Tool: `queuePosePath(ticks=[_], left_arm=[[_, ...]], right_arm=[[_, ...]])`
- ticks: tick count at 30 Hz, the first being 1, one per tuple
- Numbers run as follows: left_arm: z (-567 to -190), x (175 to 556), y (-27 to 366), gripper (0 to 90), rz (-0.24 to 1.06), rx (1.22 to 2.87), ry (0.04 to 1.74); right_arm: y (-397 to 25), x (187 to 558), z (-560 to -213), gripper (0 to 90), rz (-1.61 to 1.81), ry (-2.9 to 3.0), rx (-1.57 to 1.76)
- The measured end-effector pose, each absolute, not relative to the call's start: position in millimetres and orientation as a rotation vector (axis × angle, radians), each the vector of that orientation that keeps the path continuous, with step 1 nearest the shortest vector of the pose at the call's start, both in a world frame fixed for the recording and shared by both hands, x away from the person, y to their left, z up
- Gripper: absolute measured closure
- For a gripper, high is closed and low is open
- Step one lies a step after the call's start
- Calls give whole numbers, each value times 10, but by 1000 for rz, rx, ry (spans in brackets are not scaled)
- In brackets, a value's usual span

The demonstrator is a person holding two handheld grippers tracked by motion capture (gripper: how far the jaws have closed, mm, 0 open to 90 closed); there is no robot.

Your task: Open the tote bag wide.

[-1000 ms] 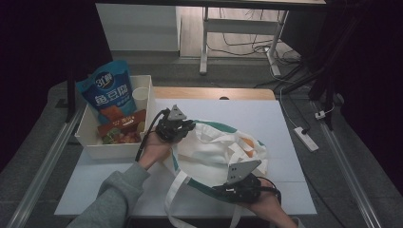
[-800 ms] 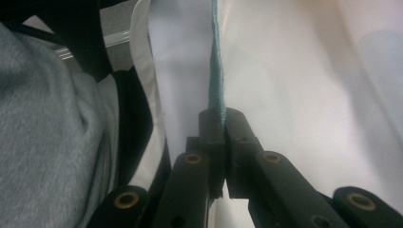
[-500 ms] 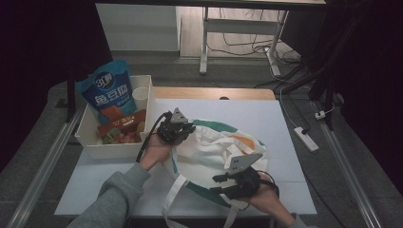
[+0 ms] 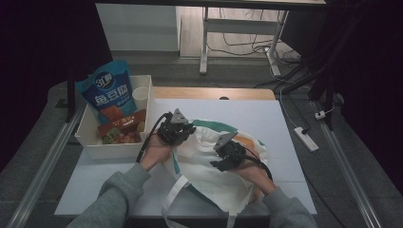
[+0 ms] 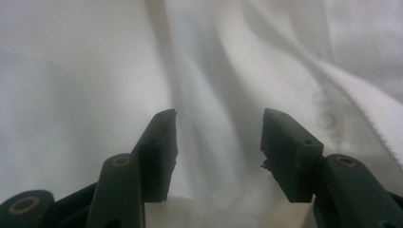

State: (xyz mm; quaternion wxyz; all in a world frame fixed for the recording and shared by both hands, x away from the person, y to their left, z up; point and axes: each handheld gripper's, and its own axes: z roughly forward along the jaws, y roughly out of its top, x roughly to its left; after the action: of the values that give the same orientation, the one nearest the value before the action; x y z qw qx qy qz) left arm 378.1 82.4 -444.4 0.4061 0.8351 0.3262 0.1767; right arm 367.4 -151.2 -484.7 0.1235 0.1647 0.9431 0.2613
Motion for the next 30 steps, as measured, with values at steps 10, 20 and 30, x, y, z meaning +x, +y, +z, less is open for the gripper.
queuePosePath(ticks=[10,20,30], left_arm=[[-4440,3742,838,797,442,2099,810],[-4308,3657,865,788,468,2015,760],[-4463,3778,747,780,446,2066,770]], right_arm=[[-1546,3669,-4826,867,705,2688,374],[-1761,3918,-4286,883,969,2516,507],[-1835,4440,-4565,884,1099,2517,745]])
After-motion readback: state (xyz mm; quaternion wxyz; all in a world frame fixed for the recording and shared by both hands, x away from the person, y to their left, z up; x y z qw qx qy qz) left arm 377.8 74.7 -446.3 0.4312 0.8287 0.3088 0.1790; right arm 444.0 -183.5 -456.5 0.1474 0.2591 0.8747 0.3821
